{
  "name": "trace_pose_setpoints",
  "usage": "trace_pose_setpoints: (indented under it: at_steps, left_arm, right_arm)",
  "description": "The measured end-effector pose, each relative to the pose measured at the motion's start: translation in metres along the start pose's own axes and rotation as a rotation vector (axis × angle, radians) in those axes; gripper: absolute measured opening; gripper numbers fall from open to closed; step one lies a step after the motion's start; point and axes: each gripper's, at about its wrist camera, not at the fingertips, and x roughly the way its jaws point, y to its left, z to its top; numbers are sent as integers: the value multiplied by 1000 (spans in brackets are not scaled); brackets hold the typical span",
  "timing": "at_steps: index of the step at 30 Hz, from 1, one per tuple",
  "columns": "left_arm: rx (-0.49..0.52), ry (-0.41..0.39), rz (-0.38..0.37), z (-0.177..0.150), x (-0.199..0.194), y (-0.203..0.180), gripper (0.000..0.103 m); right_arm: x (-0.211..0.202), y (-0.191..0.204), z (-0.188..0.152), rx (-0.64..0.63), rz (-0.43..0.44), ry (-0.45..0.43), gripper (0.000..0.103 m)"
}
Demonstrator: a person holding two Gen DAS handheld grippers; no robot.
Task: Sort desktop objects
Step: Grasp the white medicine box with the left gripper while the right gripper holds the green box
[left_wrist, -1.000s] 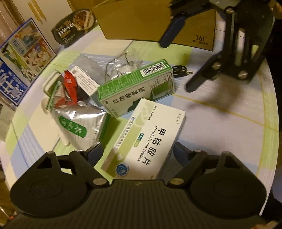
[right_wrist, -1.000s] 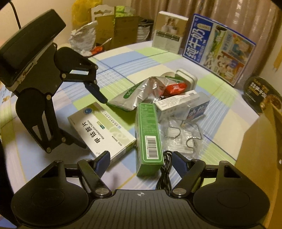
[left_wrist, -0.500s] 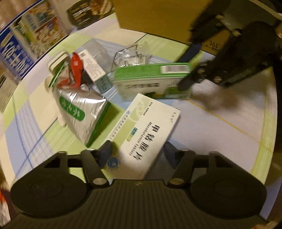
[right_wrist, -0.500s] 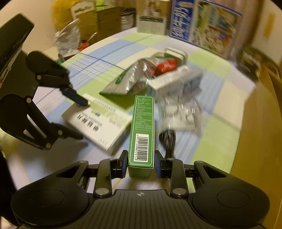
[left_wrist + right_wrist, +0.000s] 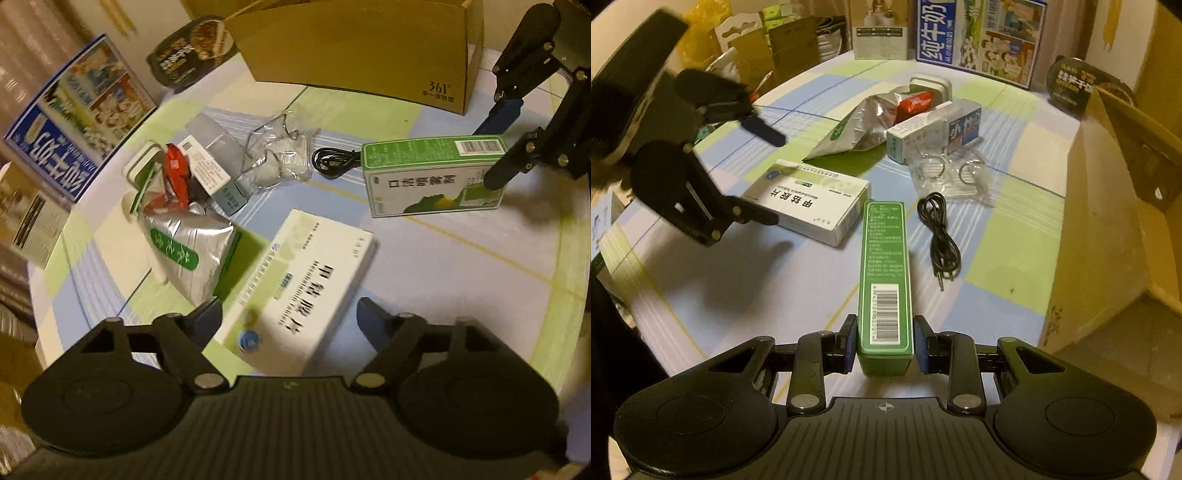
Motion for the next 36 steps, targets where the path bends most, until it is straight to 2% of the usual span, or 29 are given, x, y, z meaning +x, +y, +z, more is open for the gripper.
trace_pose_setpoints:
  at_steps: [1,3,4,10,11,12,14,15,19,22,25,30,36]
  left_arm:
    - [15,0,-14,2,4,3,79]
    - [46,4,-48,4,11,7,83]
    - [62,7,-70,5,16,9,84]
    - [122,30,-128,6,41,11,84]
    - [115,36,-134,6,44,12,84]
    - [95,32,-142,5,45,13,83]
    - [43,41,-155,3,46,14,79]
    - [24,48,-152,2,44,13,77]
    - [-97,103,-119,-7,32,-2,70]
    - [-307,175,-106,-16,20,-13,67]
    - [-453,179,-136,-27,8,-28,67]
    - [-476,151,-107,-33,-4,-46,72]
    - [-480,118,-59,-33,-1,-50,77]
  right_arm:
    - [3,1,1,-10,-3,-2,32]
    - [10,3,4,-38,-16,6,57]
    - [14,4,5,-58,-15,6,60]
    - [30,1,16,-78,-17,10,59]
    - [32,-1,18,-71,-17,10,54]
    - [32,-1,19,-63,-12,12,40]
    - [33,-5,20,-32,8,13,28]
    - [33,-6,21,-19,15,13,28]
    - [30,-10,20,40,6,7,28]
    - [27,-13,18,92,8,7,28]
    - [21,-16,14,126,22,3,30]
    - [5,-21,2,175,2,-27,51]
    - [-7,-29,-14,246,0,-57,55]
